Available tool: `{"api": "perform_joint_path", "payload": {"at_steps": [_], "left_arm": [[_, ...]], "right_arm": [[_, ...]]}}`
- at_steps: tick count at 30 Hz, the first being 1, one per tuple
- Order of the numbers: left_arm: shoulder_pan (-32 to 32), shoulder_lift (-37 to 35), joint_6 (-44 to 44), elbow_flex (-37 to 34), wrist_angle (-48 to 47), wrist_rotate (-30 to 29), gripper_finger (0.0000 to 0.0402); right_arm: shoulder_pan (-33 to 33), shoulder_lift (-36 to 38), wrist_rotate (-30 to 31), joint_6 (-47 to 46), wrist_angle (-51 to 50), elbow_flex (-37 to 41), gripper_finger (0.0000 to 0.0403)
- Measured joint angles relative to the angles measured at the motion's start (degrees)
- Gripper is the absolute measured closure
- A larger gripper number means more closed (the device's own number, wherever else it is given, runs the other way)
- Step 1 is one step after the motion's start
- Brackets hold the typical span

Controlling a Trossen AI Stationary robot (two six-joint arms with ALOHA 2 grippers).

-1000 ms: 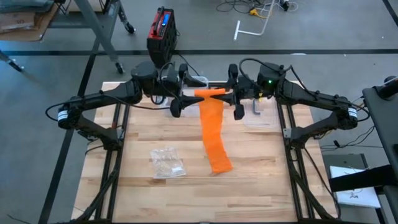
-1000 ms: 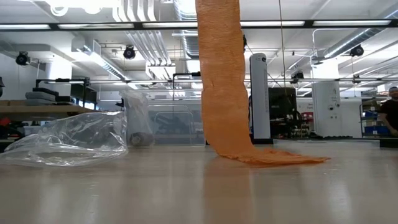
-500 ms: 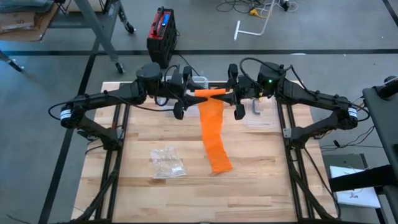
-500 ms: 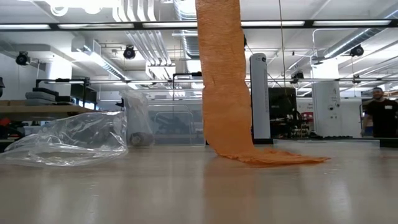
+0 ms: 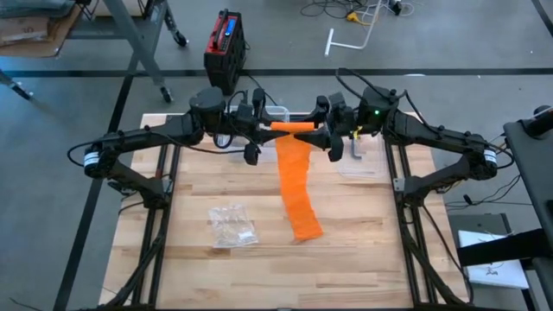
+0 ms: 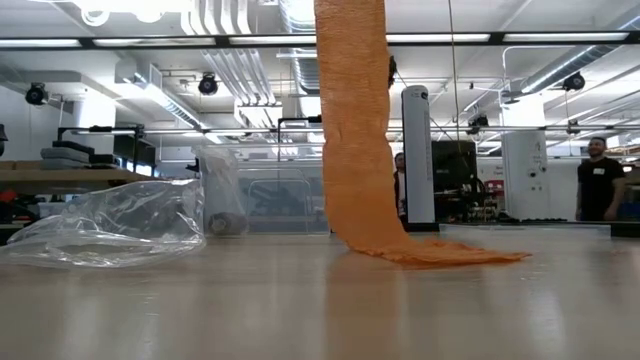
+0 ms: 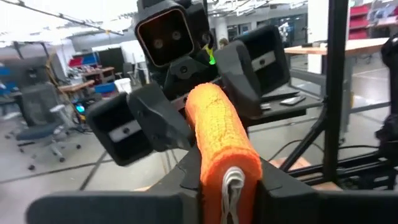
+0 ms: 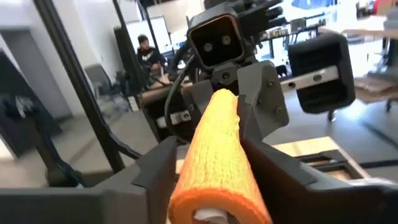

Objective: Roll bandage
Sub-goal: Roll the orange bandage

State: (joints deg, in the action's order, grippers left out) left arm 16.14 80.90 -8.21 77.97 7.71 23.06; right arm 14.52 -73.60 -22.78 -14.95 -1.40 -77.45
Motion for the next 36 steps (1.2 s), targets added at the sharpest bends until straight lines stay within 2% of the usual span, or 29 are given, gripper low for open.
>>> {"api": "perform_joint_path", "payload": {"at_steps": [5, 9, 13, 22, 33, 36], "left_arm": [[-0.1, 0.0, -2.5, 0.0, 0.2, -2.8, 0.0327], [-0.1, 0.0, -5.4, 0.0, 0.2, -3.5, 0.0334], [-0.2, 0.0, -7.9, 0.0, 0.1, -3.6, 0.0349], [-0.2, -0.1, -15.3, 0.0, -2.3, -3.3, 0.0337], [-0.2, -0.2, -15.2, 0.0, -2.5, -4.3, 0.0347], [-0.2, -0.2, -9.9, 0.0, -2.3, -4.4, 0.0336]], "right_arm": [[0.0, 0.0, 1.5, -8.0, 0.9, 0.0, 0.0165], [0.0, 0.0, 3.9, -9.4, 0.9, 0.0, 0.0146], [0.0, 0.0, 4.4, -11.5, 0.7, 0.0, 0.0146], [0.0, 0.0, 4.8, -13.6, 0.7, 0.0, 0.0202], [0.0, -0.4, 4.7, -10.0, 0.1, 0.0, 0.0271], [0.0, -0.4, 4.6, -7.8, 0.3, 0.0, 0.0291]]}}
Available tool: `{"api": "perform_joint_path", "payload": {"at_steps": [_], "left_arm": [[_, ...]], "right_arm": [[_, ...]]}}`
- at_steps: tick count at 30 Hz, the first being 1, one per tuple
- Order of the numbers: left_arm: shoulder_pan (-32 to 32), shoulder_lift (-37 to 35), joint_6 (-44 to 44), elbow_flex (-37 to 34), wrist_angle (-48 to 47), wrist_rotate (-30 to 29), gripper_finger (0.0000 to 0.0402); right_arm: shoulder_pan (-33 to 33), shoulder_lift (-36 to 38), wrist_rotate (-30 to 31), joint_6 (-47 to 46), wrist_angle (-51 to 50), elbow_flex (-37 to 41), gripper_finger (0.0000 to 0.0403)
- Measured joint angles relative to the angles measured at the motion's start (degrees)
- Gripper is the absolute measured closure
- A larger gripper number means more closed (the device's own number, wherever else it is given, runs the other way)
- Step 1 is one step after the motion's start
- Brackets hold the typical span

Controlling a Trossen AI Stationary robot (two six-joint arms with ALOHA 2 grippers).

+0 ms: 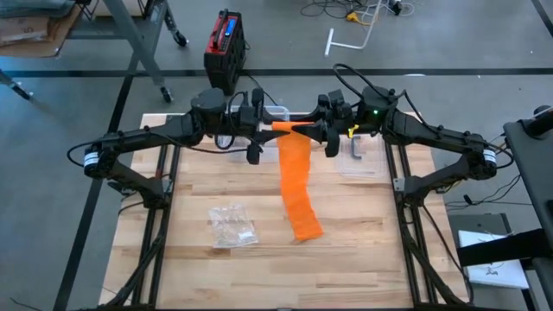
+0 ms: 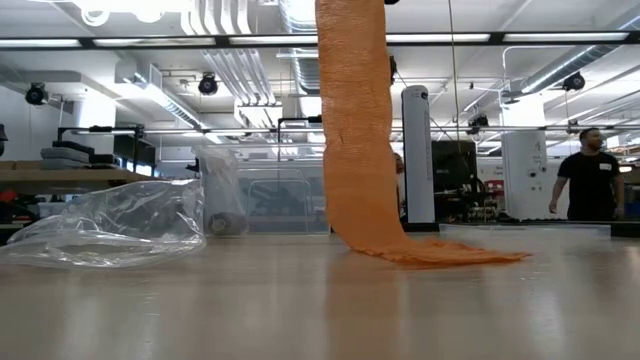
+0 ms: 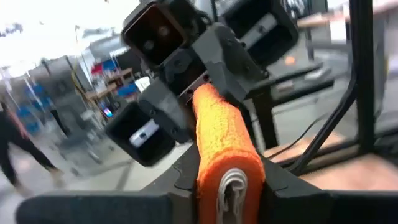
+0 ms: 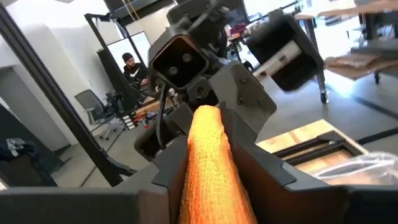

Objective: Roll bandage
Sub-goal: Roll the orange bandage

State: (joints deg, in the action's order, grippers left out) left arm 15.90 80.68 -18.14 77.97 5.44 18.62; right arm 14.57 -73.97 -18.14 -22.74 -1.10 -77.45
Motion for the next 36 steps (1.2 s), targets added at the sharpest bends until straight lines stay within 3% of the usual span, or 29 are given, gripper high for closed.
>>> {"api": "perform_joint_path", "payload": {"at_steps": [4, 11, 21, 27, 36], "left_arm": [[0.0, -0.1, 11.8, 0.0, -0.7, -0.1, 0.0301], [0.1, -0.5, 21.7, 0.0, -4.2, 2.2, 0.0233], [0.4, -1.1, 29.8, 0.0, -1.0, 3.3, 0.0165], [0.5, -1.1, 27.9, 0.0, -0.9, 3.3, 0.0169], [0.7, 0.4, 27.6, 0.0, -0.2, 3.6, 0.0229]], "right_arm": [[0.0, 0.0, 0.0, 3.8, 0.1, 0.0, 0.0314], [0.1, 0.0, -0.4, 11.3, -0.7, 0.0, 0.0328], [0.0, 0.0, -0.2, 21.4, -0.8, 0.0, 0.0328], [0.0, 0.0, -1.2, 22.0, -0.8, 0.0, 0.0330], [0.1, 0.0, -1.3, 20.8, -0.9, 0.0, 0.0334]]}}
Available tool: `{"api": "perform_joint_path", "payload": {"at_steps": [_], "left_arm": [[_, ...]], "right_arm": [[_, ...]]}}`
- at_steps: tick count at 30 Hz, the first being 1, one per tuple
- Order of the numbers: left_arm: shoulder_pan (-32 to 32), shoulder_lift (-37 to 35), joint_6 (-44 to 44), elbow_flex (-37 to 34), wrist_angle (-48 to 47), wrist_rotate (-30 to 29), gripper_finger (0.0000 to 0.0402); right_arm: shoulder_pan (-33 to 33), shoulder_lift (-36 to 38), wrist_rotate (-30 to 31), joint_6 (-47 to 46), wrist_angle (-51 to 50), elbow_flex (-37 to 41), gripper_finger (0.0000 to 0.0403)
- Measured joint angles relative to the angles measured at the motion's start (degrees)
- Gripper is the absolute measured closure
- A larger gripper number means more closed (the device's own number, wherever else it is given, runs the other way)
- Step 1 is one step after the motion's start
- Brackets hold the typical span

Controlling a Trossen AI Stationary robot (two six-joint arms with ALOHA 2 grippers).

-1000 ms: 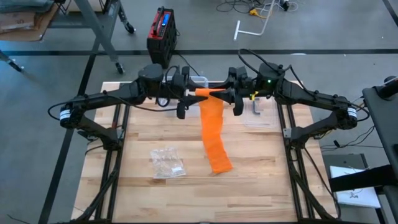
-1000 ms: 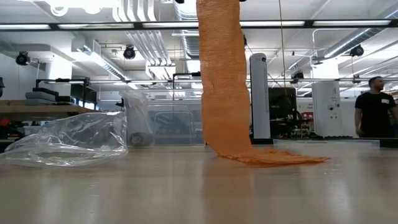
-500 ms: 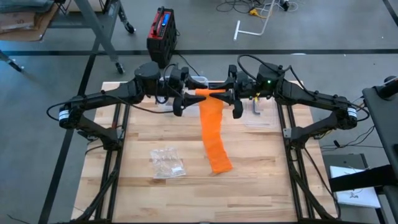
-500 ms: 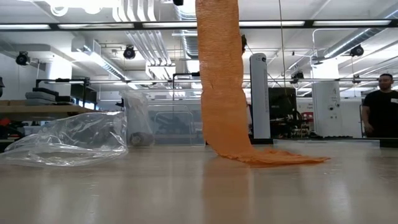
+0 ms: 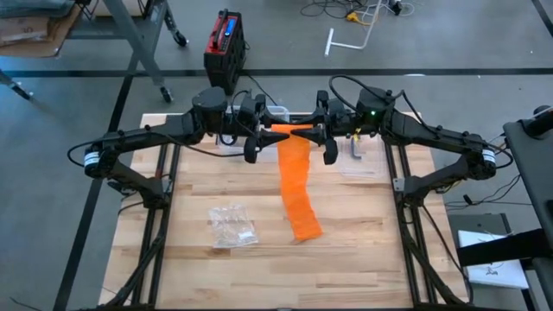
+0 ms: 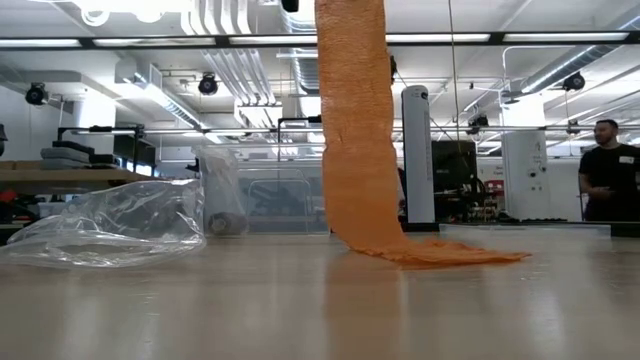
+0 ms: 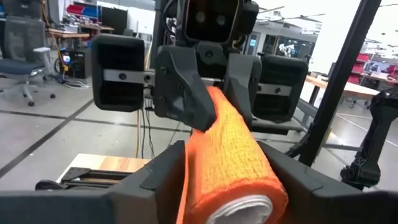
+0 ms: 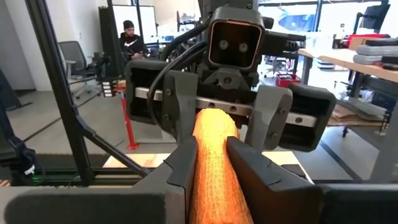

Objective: Roll bandage
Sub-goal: Roll the orange bandage

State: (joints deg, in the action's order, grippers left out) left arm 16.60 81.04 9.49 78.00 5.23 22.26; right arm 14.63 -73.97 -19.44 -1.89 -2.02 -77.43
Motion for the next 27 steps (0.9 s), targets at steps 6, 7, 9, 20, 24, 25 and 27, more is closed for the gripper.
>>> {"api": "perform_joint_path", "payload": {"at_steps": [6, 7, 9, 20, 24, 25, 27], "left_arm": [[0.0, 0.4, -3.4, 0.0, 0.2, 0.4, 0.0279], [0.0, 0.4, -4.0, 0.0, 0.2, 0.5, 0.0287], [0.0, 0.4, -4.9, 0.0, 0.5, 1.1, 0.0304], [-1.0, 0.4, -10.5, 0.0, 2.6, 0.6, 0.0345], [-2.4, 0.2, -16.6, 0.0, 2.9, -3.7, 0.0344], [-2.7, 0.2, -17.7, 0.0, 2.9, -4.5, 0.0344], [-3.0, 0.2, -19.0, 0.0, 2.7, -4.7, 0.0344]], "right_arm": [[0.0, 0.0, 0.0, 0.0, -0.7, 0.0, 0.0331], [0.0, 0.0, 0.0, -0.1, -0.9, 0.0, 0.0330], [0.0, 0.0, -0.1, -0.8, -0.7, 0.0, 0.0328], [0.0, 0.0, -0.3, -18.9, 1.5, 0.0, 0.0254], [0.0, -0.1, -0.3, -22.9, 1.2, 0.0, 0.0210], [0.0, -0.1, -0.3, -23.2, 1.2, 0.0, 0.0202], [0.0, -0.2, -0.1, -23.9, 1.2, 0.0, 0.0193]]}}
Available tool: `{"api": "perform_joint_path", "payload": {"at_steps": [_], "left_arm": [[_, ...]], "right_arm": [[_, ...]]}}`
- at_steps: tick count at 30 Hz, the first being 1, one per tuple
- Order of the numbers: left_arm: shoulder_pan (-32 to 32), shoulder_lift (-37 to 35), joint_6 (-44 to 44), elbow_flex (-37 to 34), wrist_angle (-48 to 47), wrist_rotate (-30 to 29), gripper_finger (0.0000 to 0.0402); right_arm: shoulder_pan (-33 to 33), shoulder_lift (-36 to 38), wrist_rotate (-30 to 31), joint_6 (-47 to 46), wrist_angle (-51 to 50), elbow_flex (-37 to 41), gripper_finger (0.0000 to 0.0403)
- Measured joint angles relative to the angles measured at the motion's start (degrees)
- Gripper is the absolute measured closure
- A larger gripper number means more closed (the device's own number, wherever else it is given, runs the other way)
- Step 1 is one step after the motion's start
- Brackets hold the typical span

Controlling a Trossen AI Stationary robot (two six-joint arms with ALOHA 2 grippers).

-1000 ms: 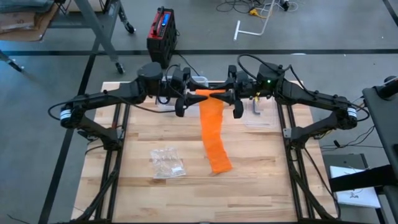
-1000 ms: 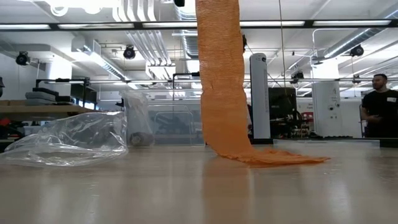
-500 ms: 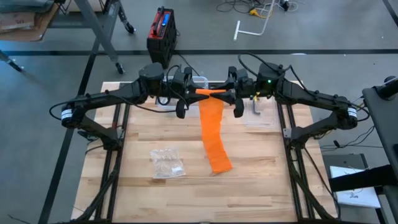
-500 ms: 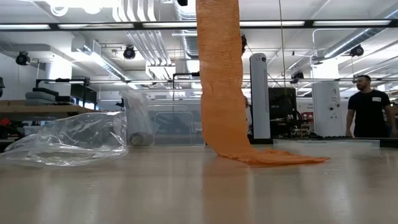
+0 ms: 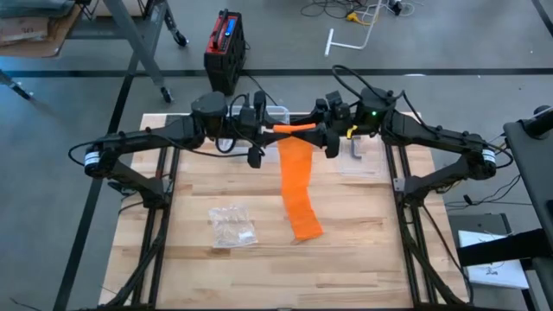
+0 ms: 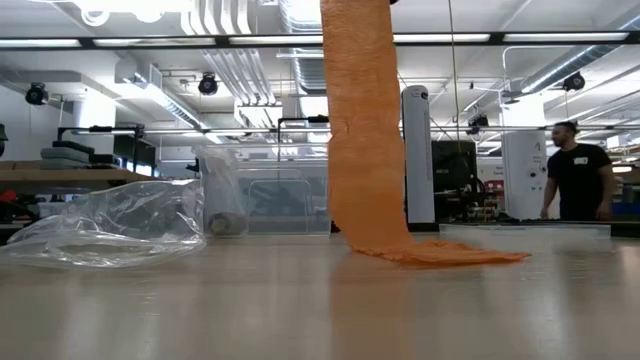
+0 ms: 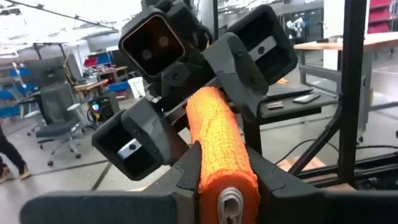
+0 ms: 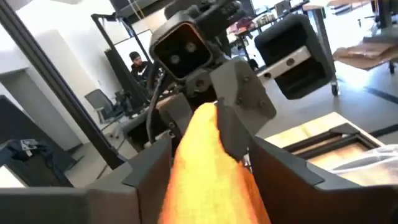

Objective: Roll bandage
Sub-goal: Roll the orange bandage

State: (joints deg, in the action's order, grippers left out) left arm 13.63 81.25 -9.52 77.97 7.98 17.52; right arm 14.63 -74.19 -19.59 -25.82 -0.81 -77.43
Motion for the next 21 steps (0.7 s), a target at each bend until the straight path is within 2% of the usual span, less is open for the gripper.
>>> {"api": "perform_joint_path", "payload": {"at_steps": [5, 8, 21], "left_arm": [[0.0, -0.1, -2.0, 0.0, -1.6, -0.8, 0.0340], [0.0, -0.3, -4.2, 0.0, -2.0, -2.5, 0.0339], [0.0, -0.6, -8.4, 0.0, -2.7, -3.2, 0.0340]], "right_arm": [[0.0, 0.0, 0.2, -0.7, 0.2, 0.0, 0.0194], [0.0, 0.0, 0.4, -0.9, -0.1, 0.0, 0.0206], [0.0, 0.0, 0.9, -1.1, -1.1, 0.2, 0.0262]]}}
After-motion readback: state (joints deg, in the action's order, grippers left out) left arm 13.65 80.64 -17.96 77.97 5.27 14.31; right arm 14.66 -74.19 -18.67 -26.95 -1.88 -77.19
